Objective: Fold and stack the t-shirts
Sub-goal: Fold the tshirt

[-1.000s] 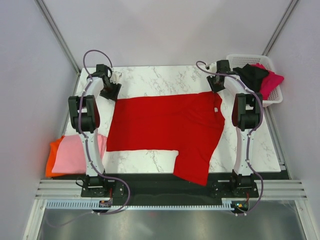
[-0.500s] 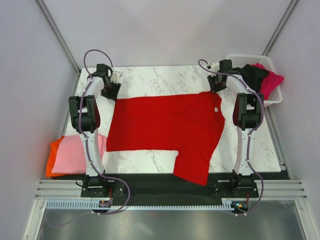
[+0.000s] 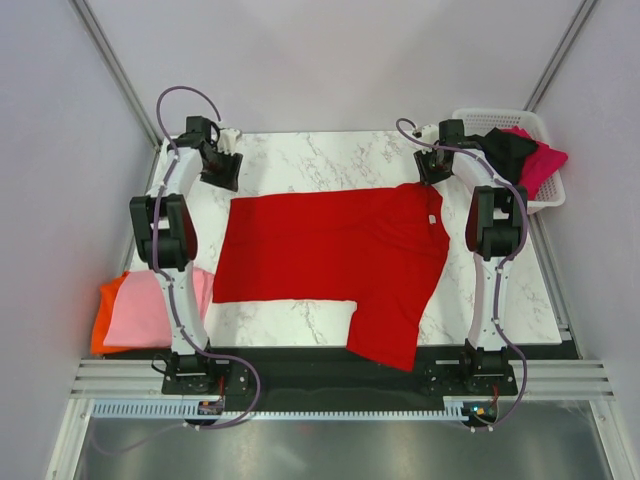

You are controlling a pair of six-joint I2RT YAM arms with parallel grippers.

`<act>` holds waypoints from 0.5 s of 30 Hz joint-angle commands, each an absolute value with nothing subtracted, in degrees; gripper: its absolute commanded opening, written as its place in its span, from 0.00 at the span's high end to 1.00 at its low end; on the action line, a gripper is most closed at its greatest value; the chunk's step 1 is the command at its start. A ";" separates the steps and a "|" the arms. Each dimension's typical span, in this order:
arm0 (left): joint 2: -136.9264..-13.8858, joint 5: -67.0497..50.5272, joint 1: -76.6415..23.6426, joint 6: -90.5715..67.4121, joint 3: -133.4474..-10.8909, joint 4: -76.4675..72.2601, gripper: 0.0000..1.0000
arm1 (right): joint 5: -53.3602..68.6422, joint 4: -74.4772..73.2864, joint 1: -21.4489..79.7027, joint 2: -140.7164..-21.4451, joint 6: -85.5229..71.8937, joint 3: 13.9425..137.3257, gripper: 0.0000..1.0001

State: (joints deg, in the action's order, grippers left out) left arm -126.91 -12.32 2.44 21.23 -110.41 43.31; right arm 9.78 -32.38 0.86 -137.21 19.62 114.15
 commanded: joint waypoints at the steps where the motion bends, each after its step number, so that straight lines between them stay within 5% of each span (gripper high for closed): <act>1: -127.96 -16.61 2.37 19.33 -110.66 45.53 0.40 | 11.51 -36.03 1.14 -140.19 19.68 113.56 0.60; 15: -134.12 -17.05 2.64 20.21 -111.71 45.70 0.45 | 10.20 -36.39 1.06 -138.87 20.92 111.88 0.61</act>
